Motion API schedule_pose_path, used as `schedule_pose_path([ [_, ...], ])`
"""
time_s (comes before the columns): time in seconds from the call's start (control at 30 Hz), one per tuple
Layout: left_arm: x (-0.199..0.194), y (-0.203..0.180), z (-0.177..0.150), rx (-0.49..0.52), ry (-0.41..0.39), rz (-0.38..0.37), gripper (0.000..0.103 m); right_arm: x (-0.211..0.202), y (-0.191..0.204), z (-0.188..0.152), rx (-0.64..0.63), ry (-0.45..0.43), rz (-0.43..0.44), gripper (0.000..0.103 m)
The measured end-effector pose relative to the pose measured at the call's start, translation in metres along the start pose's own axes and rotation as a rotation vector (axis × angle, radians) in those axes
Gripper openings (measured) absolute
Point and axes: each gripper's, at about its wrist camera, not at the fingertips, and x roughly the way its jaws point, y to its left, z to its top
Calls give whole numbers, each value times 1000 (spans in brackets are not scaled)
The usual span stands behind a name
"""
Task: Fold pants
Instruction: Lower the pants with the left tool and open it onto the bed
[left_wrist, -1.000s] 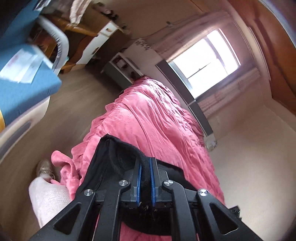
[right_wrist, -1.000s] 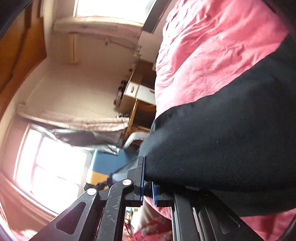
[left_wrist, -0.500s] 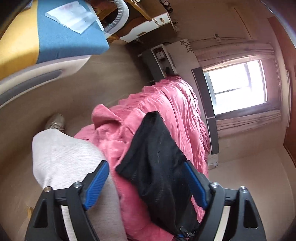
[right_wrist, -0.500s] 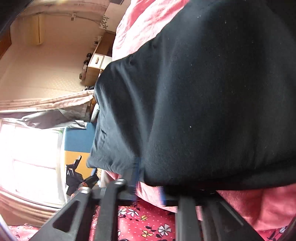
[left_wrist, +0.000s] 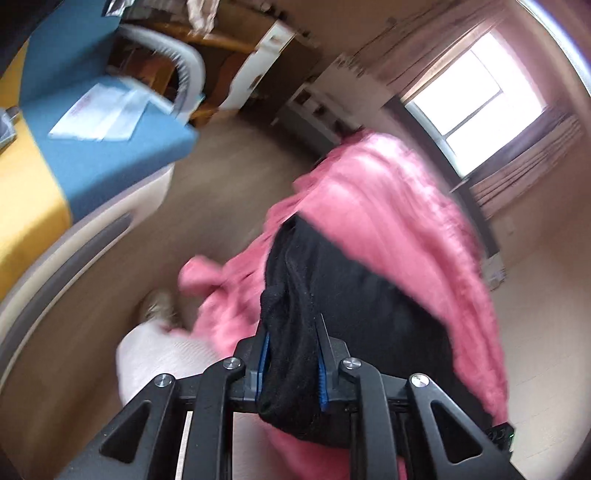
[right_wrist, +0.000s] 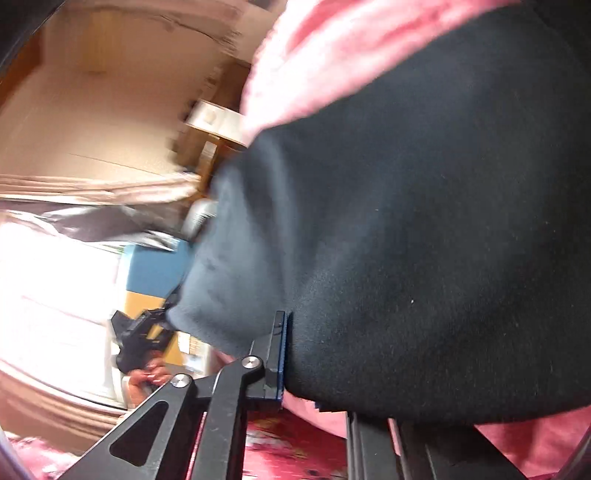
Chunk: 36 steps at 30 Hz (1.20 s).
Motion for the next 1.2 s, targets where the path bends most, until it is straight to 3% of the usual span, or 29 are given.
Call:
schedule_pose_path([
  [0.07,12,14,-13,-25,27,77,43,1,-11,-1,35,27,11,13],
  [0.1,8,20,-16,-54,4,90,53,0,-15,0,59,22,33,14],
  [0.17,-9,23,-14,-76,-84,121,53,-12,-14,1,60,10,60,24],
  [0.27,-44,12,0,-56,-288,236,50,-32,-3,2,-32,-10,46,31],
  [0.37,-55,-16,10,5,-383,155,50,-50,9,5,-108,-55,43,31],
  [0.5,-14,-95,7,236,-255,4,50,-63,14,5,-140,-91,7,31],
  [0.63,55,-178,-23,465,-32,-151,50,-73,6,4,-69,-85,-29,31],
  [0.7,91,-208,-45,585,49,-132,50,-79,5,4,-43,-74,-83,34],
  [0.8,141,-218,-61,690,112,6,47,-98,-7,-2,-21,-98,-196,36],
  [0.9,155,-196,-54,642,98,43,28,-129,-25,-8,45,-160,-261,44],
  [1.0,148,-174,-49,569,81,33,28,-175,-46,-14,118,-278,-325,49],
  [1.1,128,-166,-53,511,56,13,28,-230,-63,-20,185,-468,-401,50],
  [1.17,115,-161,-56,480,34,-14,33,-262,-71,-26,232,-603,-465,64],
  [1.2,112,-160,-57,477,22,-34,38,-275,-77,-29,248,-654,-489,66],
])
